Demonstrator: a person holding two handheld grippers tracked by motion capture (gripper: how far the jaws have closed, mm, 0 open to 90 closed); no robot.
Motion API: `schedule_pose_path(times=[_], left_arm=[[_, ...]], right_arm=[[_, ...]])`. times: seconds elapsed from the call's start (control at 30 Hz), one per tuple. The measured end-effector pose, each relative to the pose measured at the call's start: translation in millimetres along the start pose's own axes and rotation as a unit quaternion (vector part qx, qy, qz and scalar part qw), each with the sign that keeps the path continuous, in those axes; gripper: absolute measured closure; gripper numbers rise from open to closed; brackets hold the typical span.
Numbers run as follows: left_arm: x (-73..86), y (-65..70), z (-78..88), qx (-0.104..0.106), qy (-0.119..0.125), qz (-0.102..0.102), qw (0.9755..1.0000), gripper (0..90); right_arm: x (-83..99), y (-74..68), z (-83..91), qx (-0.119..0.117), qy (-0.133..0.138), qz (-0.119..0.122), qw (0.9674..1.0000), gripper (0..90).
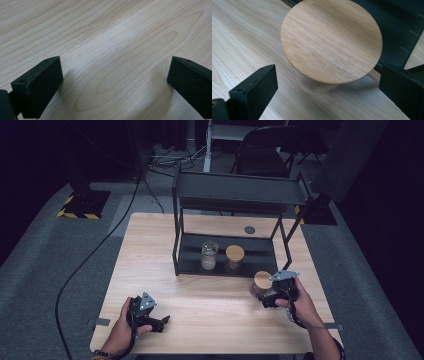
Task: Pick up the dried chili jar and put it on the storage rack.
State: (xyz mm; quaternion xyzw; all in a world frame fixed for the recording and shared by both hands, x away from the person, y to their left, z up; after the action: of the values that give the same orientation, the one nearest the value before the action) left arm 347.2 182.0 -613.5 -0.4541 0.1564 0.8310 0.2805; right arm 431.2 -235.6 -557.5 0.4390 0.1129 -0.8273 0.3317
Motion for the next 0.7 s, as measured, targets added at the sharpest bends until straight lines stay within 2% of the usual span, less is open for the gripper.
schedule_pose_path(times=[0.7], left_arm=[[0.0,0.0,0.0,0.000,0.000,0.000,1.0000,0.0]], right_arm=[[-16.4,-3.2,-19.3,-0.018,-0.007,-0.010,0.9998,2.6]])
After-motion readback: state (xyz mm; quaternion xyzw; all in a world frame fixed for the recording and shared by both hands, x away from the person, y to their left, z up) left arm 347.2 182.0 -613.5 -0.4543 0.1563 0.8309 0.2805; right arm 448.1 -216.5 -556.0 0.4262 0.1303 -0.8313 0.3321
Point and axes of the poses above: each handheld gripper's, and its own axes: z roughly backward along the jaws, x roughly out of its underside, y roughly to its right, the point moved 6 cm from there along -z, roughly forward along the jaws, and after that the axes turned 14 degrees about y, right-handed, at the moved point
